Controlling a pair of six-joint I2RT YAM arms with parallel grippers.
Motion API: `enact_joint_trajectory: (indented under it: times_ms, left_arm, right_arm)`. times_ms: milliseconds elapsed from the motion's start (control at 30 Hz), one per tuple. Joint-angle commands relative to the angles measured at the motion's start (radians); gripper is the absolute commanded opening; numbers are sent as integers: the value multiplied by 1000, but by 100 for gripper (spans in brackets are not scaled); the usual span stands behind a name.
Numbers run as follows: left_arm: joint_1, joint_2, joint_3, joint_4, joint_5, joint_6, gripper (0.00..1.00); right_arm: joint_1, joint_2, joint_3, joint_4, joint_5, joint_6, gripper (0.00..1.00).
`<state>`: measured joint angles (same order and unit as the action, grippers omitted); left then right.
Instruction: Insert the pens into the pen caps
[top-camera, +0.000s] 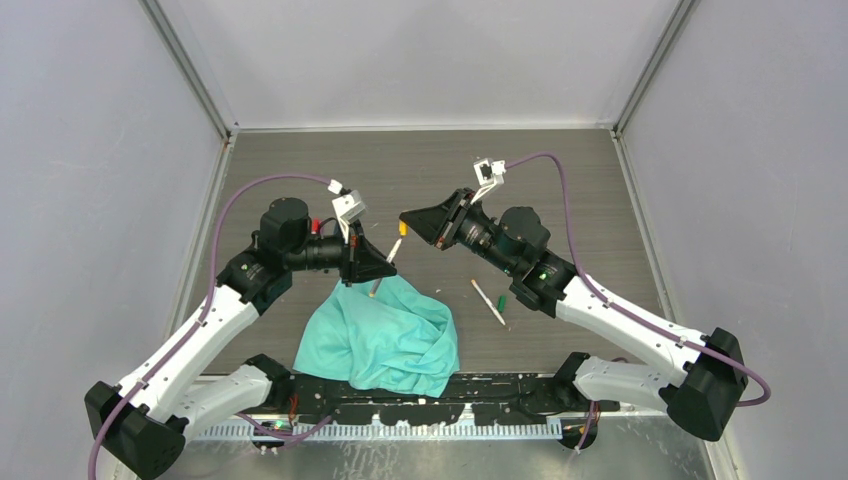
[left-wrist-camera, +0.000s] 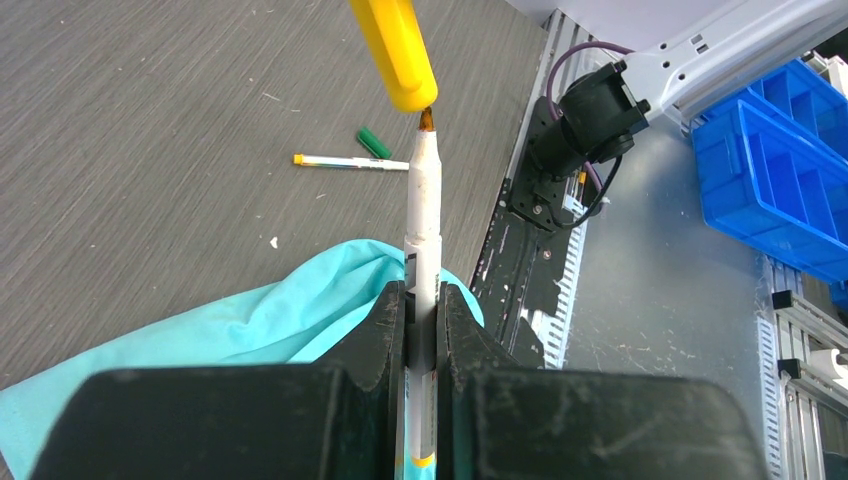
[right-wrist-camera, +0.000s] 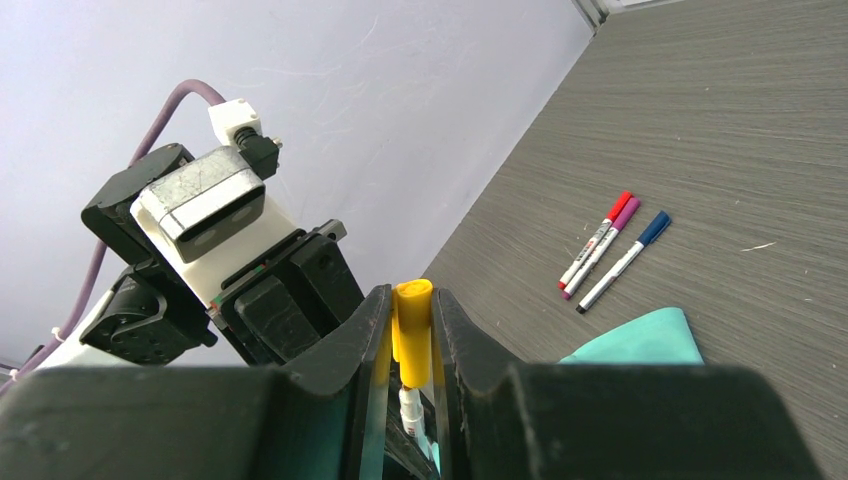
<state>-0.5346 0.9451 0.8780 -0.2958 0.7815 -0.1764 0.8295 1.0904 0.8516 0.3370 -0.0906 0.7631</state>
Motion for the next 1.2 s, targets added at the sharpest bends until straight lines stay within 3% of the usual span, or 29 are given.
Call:
enact_joint_trajectory:
  times_ms: [0,767,1167]
  left_arm:
    - [-2,-15,6,34,-10,-4,0]
    - [-2,-39,8,32,-53,-2,0]
    - [-2,-57,6,44,-81,-11,0]
  right_arm:
    - [8,-31,25,65,4,2,1]
    - [31,0,-15,71,19,-32,1]
    - [73,4,-70,160,45,-71,1]
